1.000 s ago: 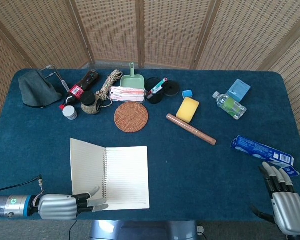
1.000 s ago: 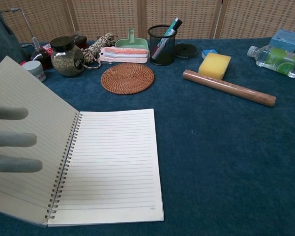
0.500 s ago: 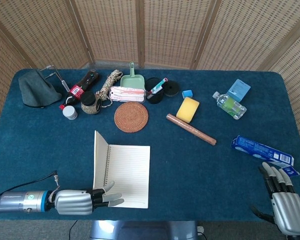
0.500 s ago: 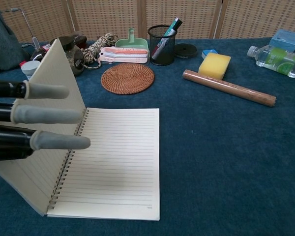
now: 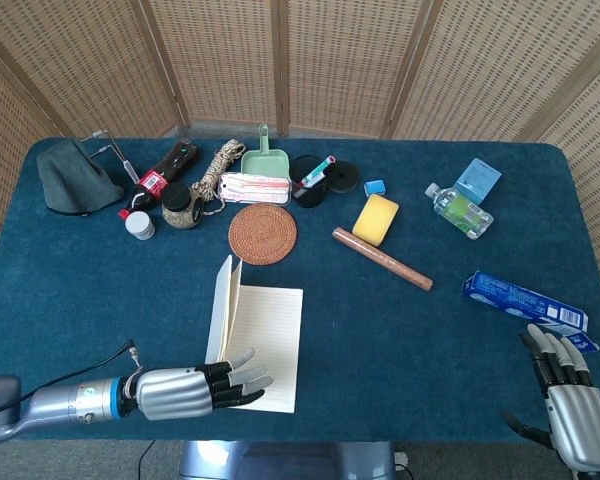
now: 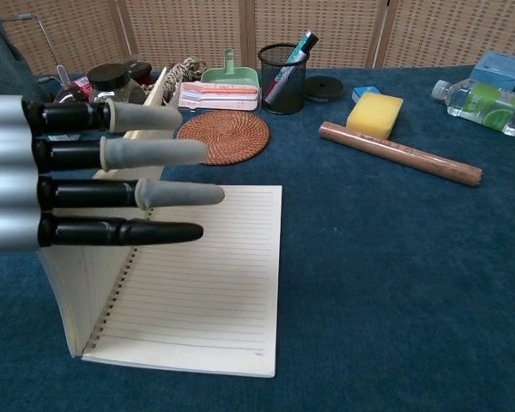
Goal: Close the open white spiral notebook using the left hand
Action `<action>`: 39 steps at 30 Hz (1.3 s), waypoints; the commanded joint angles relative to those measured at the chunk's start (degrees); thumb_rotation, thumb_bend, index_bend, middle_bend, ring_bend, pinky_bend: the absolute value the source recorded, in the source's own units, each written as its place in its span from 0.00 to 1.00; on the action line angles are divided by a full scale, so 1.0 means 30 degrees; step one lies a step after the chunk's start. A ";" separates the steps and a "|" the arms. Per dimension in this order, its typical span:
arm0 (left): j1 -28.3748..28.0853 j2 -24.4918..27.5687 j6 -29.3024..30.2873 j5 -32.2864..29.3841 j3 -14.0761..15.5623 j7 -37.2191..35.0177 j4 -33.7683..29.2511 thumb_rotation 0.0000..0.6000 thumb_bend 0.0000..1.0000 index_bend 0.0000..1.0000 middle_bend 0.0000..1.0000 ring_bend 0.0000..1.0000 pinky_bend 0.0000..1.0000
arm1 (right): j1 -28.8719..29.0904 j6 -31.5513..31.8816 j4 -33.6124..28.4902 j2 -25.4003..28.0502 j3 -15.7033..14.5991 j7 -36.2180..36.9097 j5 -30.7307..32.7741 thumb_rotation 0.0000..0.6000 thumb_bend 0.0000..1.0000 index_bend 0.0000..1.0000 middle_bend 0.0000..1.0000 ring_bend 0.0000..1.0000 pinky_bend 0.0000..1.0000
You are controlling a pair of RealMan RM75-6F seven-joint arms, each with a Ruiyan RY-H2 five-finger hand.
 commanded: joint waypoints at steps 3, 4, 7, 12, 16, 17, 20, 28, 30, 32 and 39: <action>0.0853 -0.1017 0.0161 -0.1276 -0.0755 0.0572 -0.0517 1.00 0.28 0.00 0.00 0.00 0.09 | -0.0018 0.0042 0.0003 -0.0012 0.0026 -0.0018 0.0037 1.00 0.00 0.00 0.00 0.00 0.00; 0.0957 -0.1318 0.0213 -0.1484 -0.0972 0.0731 -0.0484 1.00 0.27 0.00 0.00 0.00 0.09 | -0.0015 0.0026 0.0006 -0.0022 0.0029 -0.0043 0.0050 1.00 0.00 0.00 0.00 0.00 0.00; 0.1123 -0.2119 0.0134 -0.1937 -0.1339 0.0947 -0.0318 1.00 0.24 0.00 0.00 0.00 0.09 | 0.0019 -0.0096 -0.0013 -0.0034 -0.0014 -0.0102 0.0038 1.00 0.00 0.00 0.00 0.00 0.00; 0.1308 -0.2868 0.0229 -0.2530 -0.1745 0.0917 -0.0167 1.00 0.24 0.00 0.00 0.00 0.08 | 0.0003 -0.0006 -0.0022 0.0037 0.0039 0.0039 0.0112 1.00 0.00 0.00 0.00 0.00 0.00; 0.1664 -0.3214 0.0740 -0.3252 -0.2069 0.0584 -0.0005 1.00 0.24 0.00 0.00 0.00 0.08 | 0.0058 -0.0076 -0.0007 0.0078 0.0076 0.0115 0.0180 1.00 0.00 0.00 0.00 0.00 0.00; 0.1728 -0.3345 0.0792 -0.3409 -0.2111 0.0494 0.0092 1.00 0.24 0.00 0.00 0.00 0.08 | 0.0064 -0.0106 -0.0011 0.0077 0.0057 0.0096 0.0163 1.00 0.00 0.00 0.00 0.00 0.00; 0.1964 -0.4035 0.0941 -0.3891 -0.2113 0.0095 0.0666 1.00 0.24 0.00 0.00 0.00 0.08 | 0.0050 -0.0111 -0.0031 0.0050 0.0027 0.0010 0.0120 1.00 0.00 0.00 0.00 0.00 0.00; 0.2388 -0.6323 0.1237 -0.4756 -0.1975 -0.0872 0.3038 1.00 0.24 0.00 0.00 0.00 0.08 | 0.0055 -0.0106 -0.0004 0.0037 0.0083 0.0003 0.0233 1.00 0.00 0.00 0.00 0.00 0.00; 0.2478 -0.6657 0.1362 -0.4952 -0.1975 -0.1055 0.3593 1.00 0.24 0.00 0.00 0.00 0.08 | 0.0064 -0.0110 -0.0006 0.0058 0.0092 0.0058 0.0254 1.00 0.00 0.00 0.00 0.00 0.00; 0.2607 -0.6867 0.1476 -0.5216 -0.1938 -0.1291 0.4124 1.00 0.24 0.00 0.00 0.00 0.08 | 0.0067 -0.0100 -0.0007 0.0084 0.0101 0.0099 0.0265 1.00 0.00 0.00 0.00 0.00 0.00; 0.2857 -0.7242 0.1306 -0.6565 -0.2025 -0.2408 0.5860 1.00 0.24 0.00 0.00 0.00 0.09 | 0.0071 -0.0109 -0.0015 0.0111 0.0052 0.0138 0.0172 1.00 0.00 0.00 0.00 0.00 0.00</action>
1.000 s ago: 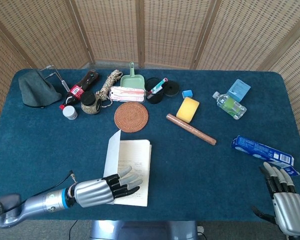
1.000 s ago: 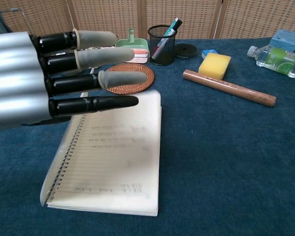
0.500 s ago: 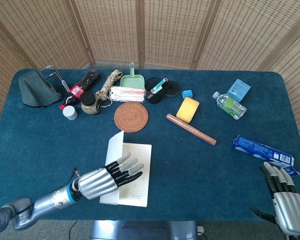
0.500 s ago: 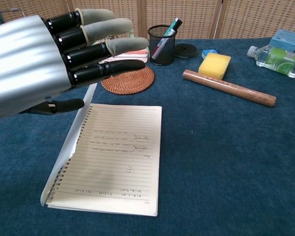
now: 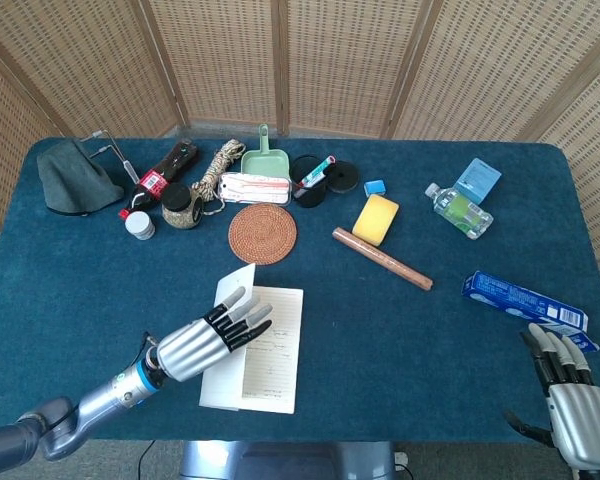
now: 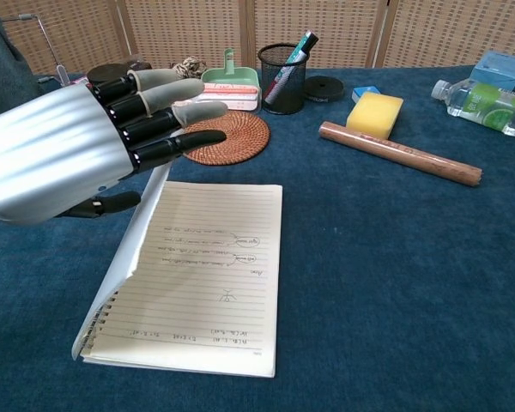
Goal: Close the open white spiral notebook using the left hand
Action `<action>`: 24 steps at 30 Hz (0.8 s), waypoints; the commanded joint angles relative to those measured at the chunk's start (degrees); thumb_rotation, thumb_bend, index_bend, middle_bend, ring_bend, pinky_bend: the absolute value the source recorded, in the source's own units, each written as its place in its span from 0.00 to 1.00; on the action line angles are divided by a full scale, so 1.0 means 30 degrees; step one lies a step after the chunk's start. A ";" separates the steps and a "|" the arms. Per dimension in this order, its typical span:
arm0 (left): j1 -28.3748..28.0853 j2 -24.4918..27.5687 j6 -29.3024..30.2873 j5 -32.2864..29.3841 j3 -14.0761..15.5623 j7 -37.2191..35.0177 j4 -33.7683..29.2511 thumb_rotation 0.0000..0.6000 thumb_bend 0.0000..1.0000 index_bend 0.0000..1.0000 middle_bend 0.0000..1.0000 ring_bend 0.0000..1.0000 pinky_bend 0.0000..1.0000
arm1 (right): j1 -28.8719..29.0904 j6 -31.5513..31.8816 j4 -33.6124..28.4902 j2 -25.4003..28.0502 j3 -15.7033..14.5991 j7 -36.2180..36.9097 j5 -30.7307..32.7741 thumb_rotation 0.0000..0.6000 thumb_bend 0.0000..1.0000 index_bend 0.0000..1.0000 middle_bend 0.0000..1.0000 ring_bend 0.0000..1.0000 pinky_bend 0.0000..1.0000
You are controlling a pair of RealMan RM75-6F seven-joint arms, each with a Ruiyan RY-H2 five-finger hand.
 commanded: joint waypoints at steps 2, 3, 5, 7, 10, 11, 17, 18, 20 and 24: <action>0.0032 -0.0372 -0.0371 -0.0999 -0.0249 -0.0793 0.0834 1.00 0.24 0.00 0.00 0.00 0.09 | 0.0003 -0.0013 -0.0007 -0.0023 -0.0003 -0.0050 -0.0007 1.00 0.00 0.00 0.00 0.00 0.00; -0.0005 -0.0462 -0.0481 -0.1190 -0.0304 -0.0928 0.0962 1.00 0.24 0.00 0.00 0.00 0.10 | 0.0005 -0.0029 -0.0010 -0.0028 -0.0009 -0.0058 -0.0001 1.00 0.00 0.00 0.00 0.00 0.00; -0.0072 -0.0634 -0.0753 -0.1575 -0.0413 -0.1139 0.1162 1.00 0.24 0.00 0.00 0.00 0.10 | 0.0012 -0.0048 -0.0018 -0.0036 -0.0007 -0.0076 0.0014 1.00 0.00 0.00 0.00 0.00 0.00; -0.0189 -0.0844 -0.1016 -0.1893 -0.0530 -0.1213 0.1401 1.00 0.24 0.00 0.00 0.00 0.10 | 0.0017 -0.0059 -0.0014 -0.0049 0.0013 -0.0111 0.0055 1.00 0.00 0.00 0.00 0.00 0.00; -0.0496 -0.1282 -0.1193 -0.2260 -0.0847 -0.1217 0.1625 1.00 0.24 0.00 0.00 0.00 0.10 | 0.0026 -0.0034 -0.0016 -0.0027 0.0063 -0.0042 0.0131 1.00 0.00 0.00 0.00 0.00 0.00; -0.0578 -0.1390 -0.1140 -0.2306 -0.0941 -0.1199 0.1644 1.00 0.24 0.00 0.00 0.00 0.10 | 0.0036 -0.0045 -0.0010 -0.0016 0.0071 -0.0016 0.0150 1.00 0.00 0.00 0.00 0.00 0.00; -0.1111 -0.1734 -0.1015 -0.2482 -0.1404 -0.1018 0.1264 1.00 0.24 0.00 0.00 0.00 0.10 | 0.0063 -0.0116 0.0008 -0.0016 0.0052 -0.0011 0.0158 1.00 0.00 0.00 0.00 0.00 0.00; -0.1193 -0.1748 -0.1023 -0.2459 -0.1435 -0.0966 0.1178 1.00 0.24 0.00 0.00 0.00 0.10 | 0.0065 -0.0125 -0.0001 -0.0016 0.0043 -0.0012 0.0147 1.00 0.00 0.00 0.00 0.00 0.00; -0.1410 -0.1821 -0.1055 -0.2383 -0.1434 -0.0892 0.0860 1.00 0.24 0.00 0.00 0.00 0.10 | 0.0062 -0.0119 -0.0019 -0.0017 0.0034 -0.0034 0.0126 1.00 0.00 0.00 0.00 0.00 0.00; -0.1431 -0.2137 -0.1299 -0.2122 -0.0810 -0.0502 0.0675 1.00 0.24 0.00 0.00 0.00 0.11 | 0.0016 0.0027 -0.0040 0.0055 0.0045 0.0090 0.0089 1.00 0.00 0.00 0.00 0.00 0.00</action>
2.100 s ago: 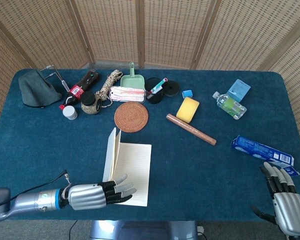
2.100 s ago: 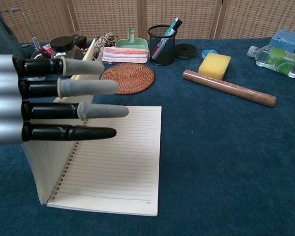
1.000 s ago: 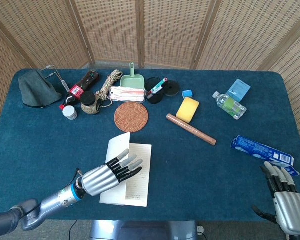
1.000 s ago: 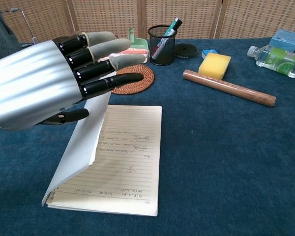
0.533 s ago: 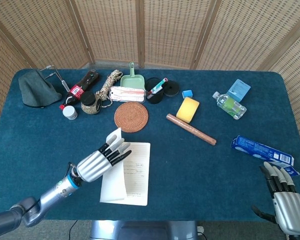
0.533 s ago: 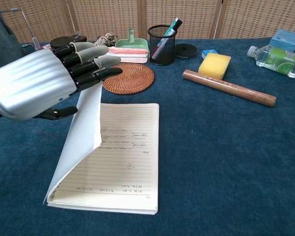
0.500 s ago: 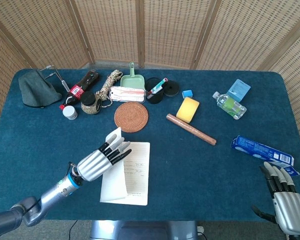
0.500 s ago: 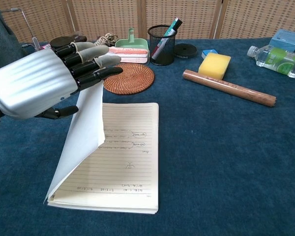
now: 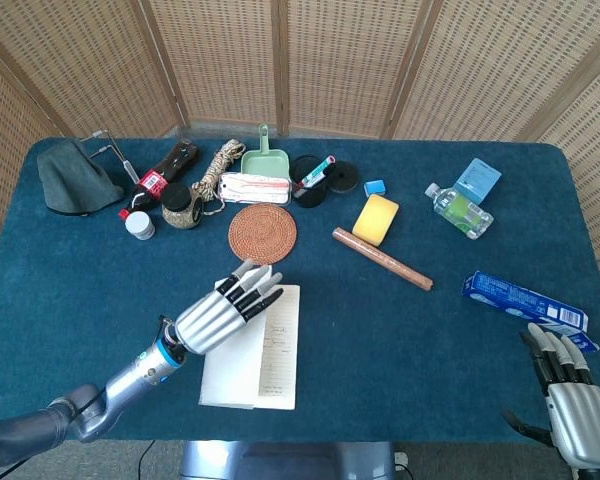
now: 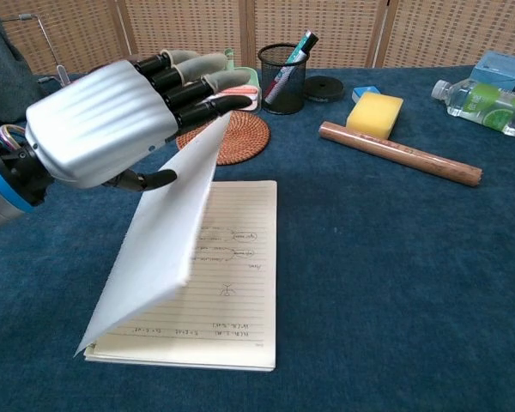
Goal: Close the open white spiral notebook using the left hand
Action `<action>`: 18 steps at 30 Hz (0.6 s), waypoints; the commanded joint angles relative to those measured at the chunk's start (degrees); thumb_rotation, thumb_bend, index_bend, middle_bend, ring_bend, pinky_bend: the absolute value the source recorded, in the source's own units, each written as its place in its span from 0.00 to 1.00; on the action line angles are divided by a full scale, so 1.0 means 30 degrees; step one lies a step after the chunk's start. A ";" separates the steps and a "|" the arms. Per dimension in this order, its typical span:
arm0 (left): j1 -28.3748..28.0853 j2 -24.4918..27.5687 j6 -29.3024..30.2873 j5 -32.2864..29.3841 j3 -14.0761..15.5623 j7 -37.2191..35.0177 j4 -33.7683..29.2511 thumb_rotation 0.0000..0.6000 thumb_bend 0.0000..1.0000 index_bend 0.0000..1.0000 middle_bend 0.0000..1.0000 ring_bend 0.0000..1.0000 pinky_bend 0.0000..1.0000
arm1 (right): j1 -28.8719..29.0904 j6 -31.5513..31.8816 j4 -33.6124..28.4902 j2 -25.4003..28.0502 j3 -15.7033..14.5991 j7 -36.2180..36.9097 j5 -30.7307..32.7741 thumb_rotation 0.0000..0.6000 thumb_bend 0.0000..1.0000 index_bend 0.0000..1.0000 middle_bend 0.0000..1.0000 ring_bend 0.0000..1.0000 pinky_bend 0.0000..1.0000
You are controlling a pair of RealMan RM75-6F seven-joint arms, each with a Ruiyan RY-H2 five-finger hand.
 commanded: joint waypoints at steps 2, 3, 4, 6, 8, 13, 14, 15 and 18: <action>0.0145 -0.0388 -0.0293 -0.0068 0.0566 0.0289 0.0094 1.00 0.24 0.00 0.00 0.00 0.12 | -0.0026 0.0068 0.0011 0.0051 -0.0011 0.0104 -0.0051 1.00 0.00 0.00 0.00 0.00 0.00; 0.0203 -0.0476 -0.0364 -0.0175 0.0637 0.0284 0.0203 1.00 0.24 0.00 0.00 0.00 0.12 | -0.0028 0.0071 0.0013 0.0060 -0.0020 0.0118 -0.0065 1.00 0.00 0.00 0.00 0.00 0.00; 0.0236 -0.0551 -0.0379 -0.0244 0.0674 0.0278 0.0301 1.00 0.24 0.00 0.00 0.00 0.12 | -0.0028 0.0070 0.0014 0.0065 -0.0025 0.0128 -0.0075 1.00 0.00 0.00 0.00 0.00 0.00; 0.0317 -0.0742 -0.0458 -0.0437 0.0786 0.0156 0.0580 1.00 0.24 0.00 0.00 0.00 0.12 | -0.0021 0.0048 0.0002 0.0076 -0.0035 0.0145 -0.0077 1.00 0.00 0.00 0.00 0.00 0.00; 0.0348 -0.0858 -0.0455 -0.0512 0.0870 0.0065 0.0784 1.00 0.24 0.00 0.00 0.00 0.12 | -0.0015 0.0045 0.0005 0.0080 -0.0018 0.0149 -0.0048 1.00 0.00 0.00 0.00 0.00 0.00; 0.0417 -0.0891 -0.0098 -0.0609 0.0883 -0.0187 0.0907 1.00 0.24 0.00 0.00 0.00 0.12 | -0.0004 0.0054 -0.0023 0.0101 0.0012 0.0195 -0.0010 1.00 0.00 0.00 0.00 0.00 0.00; 0.0457 -0.0825 0.0025 -0.0669 0.0846 -0.0245 0.0844 1.00 0.24 0.00 0.00 0.00 0.12 | 0.0002 0.0045 -0.0029 0.0104 0.0011 0.0207 -0.0011 1.00 0.00 0.00 0.00 0.00 0.00; 0.0514 -0.0722 0.0150 -0.0755 0.0801 -0.0310 0.0723 1.00 0.24 0.00 0.00 0.00 0.11 | 0.0005 0.0033 -0.0022 0.0111 0.0007 0.0224 -0.0003 1.00 0.00 0.00 0.00 0.00 0.00; 0.1313 0.0452 0.0558 -0.1668 0.0742 -0.0467 -0.0794 1.00 0.24 0.00 0.00 0.00 0.10 | -0.0003 0.0085 -0.0043 0.0152 0.0008 0.0327 -0.0037 1.00 0.00 0.00 0.00 0.00 0.00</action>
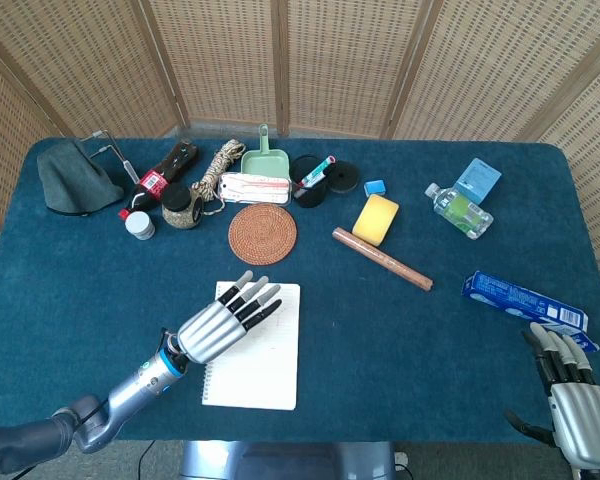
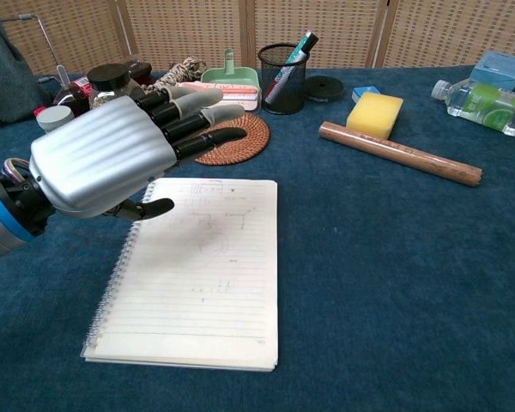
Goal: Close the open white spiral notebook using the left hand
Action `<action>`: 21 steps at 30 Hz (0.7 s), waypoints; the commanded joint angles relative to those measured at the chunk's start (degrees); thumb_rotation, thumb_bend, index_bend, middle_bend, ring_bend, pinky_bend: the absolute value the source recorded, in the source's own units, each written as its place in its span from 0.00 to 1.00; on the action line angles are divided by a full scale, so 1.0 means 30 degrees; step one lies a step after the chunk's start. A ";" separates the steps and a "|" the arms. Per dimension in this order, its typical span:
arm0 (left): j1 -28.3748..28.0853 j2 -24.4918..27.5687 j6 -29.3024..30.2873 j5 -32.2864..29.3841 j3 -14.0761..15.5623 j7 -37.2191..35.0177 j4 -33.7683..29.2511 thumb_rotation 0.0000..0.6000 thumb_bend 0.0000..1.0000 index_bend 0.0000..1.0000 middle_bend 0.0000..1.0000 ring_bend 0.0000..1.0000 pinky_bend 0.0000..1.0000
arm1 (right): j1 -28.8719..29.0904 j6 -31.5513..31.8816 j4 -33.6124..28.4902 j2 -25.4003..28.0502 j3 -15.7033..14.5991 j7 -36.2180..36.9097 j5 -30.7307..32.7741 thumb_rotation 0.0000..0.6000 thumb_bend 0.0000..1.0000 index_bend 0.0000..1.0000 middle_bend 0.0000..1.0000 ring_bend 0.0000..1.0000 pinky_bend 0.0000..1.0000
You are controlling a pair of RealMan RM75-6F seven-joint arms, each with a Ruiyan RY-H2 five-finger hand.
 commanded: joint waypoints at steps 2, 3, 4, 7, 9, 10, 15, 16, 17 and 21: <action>0.1126 0.2092 0.0204 -0.1198 0.0161 0.0164 -0.2716 1.00 0.23 0.00 0.00 0.00 0.08 | -0.0024 0.0106 -0.0036 0.0072 0.0016 0.0139 -0.0020 1.00 0.00 0.00 0.00 0.00 0.00; 0.1419 0.2717 0.0219 -0.1455 0.0288 0.0290 -0.3537 1.00 0.21 0.00 0.00 0.00 0.06 | -0.0031 0.0133 -0.0044 0.0099 0.0022 0.0206 -0.0011 1.00 0.00 0.00 0.00 0.00 0.00; 0.1727 0.3356 0.0286 -0.1668 0.0460 0.0346 -0.4297 1.00 0.19 0.00 0.00 0.00 0.05 | -0.0036 0.0159 -0.0049 0.0129 0.0027 0.0283 -0.0003 1.00 0.00 0.00 0.00 0.00 0.00; 0.2715 0.5075 0.0827 -0.2226 0.0931 0.0382 -0.6053 1.00 0.13 0.00 0.00 0.00 0.02 | -0.0041 0.0229 -0.0030 0.0187 0.0081 0.0417 0.0060 1.00 0.00 0.00 0.00 0.00 0.00; 0.3410 0.6071 0.1327 -0.2652 0.1203 0.0129 -0.6945 1.00 0.08 0.00 0.00 0.00 0.00 | -0.0031 0.0242 -0.0013 0.0189 0.0119 0.0450 0.0105 1.00 0.00 0.00 0.00 0.00 0.00; 0.3841 0.6601 0.1685 -0.2894 0.1355 -0.0095 -0.7403 1.00 0.07 0.00 0.00 0.00 0.00 | -0.0023 0.0236 -0.0007 0.0183 0.0137 0.0464 0.0135 1.00 0.00 0.00 0.00 0.00 0.00; 0.5624 0.8249 0.3698 -0.3315 0.1918 -0.1583 -0.8075 1.00 0.02 0.00 0.00 0.00 0.00 | 0.0021 0.0201 0.0051 0.0058 0.0242 0.0285 0.0246 1.00 0.00 0.00 0.00 0.00 0.00; 0.6049 0.8458 0.4151 -0.3408 0.2049 -0.2038 -0.8126 1.00 0.02 0.00 0.00 0.00 0.00 | 0.0023 0.0202 0.0077 -0.0001 0.0269 0.0178 0.0267 1.00 0.00 0.00 0.00 0.00 0.00; 0.6822 0.8736 0.4749 -0.4017 0.2242 -0.2790 -0.8330 1.00 0.02 0.00 0.00 0.00 0.00 | 0.0021 0.0234 0.0138 -0.0076 0.0329 -0.0035 0.0301 1.00 0.00 0.00 0.00 0.00 0.00; 0.8525 0.9646 0.5668 -0.4963 0.2856 -0.3919 -0.9407 1.00 0.02 0.00 0.00 0.00 0.00 | -0.0130 0.0750 0.0413 -0.0538 0.0710 -0.0842 0.0538 1.00 0.00 0.00 0.00 0.00 0.00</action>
